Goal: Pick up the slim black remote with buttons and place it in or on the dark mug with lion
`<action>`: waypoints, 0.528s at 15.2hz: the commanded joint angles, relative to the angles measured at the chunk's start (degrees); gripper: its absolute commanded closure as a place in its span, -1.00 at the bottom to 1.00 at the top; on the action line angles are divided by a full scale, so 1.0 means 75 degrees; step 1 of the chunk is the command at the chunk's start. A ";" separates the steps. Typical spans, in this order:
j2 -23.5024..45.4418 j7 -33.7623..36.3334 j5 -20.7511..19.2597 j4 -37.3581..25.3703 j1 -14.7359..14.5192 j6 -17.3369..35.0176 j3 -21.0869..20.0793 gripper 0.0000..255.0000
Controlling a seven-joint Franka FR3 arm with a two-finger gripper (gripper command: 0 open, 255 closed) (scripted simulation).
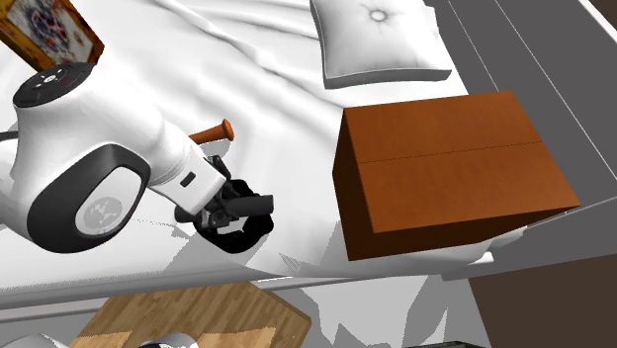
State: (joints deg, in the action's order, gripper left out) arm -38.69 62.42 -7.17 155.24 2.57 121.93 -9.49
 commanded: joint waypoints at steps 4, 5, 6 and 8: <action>0.0017 0.0001 -0.0002 0.0023 0.0003 0.0026 0.0000 1.00; 0.0017 0.0001 -0.0002 0.0023 0.0003 0.0026 0.0000 1.00; 0.0017 0.0000 -0.0003 0.0023 0.0004 0.0027 0.0001 -1.00; 0.0018 0.0001 -0.0003 0.0024 0.0003 0.0028 0.0000 -1.00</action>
State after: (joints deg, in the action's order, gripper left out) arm -38.60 62.44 -7.50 154.47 2.70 126.67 -9.40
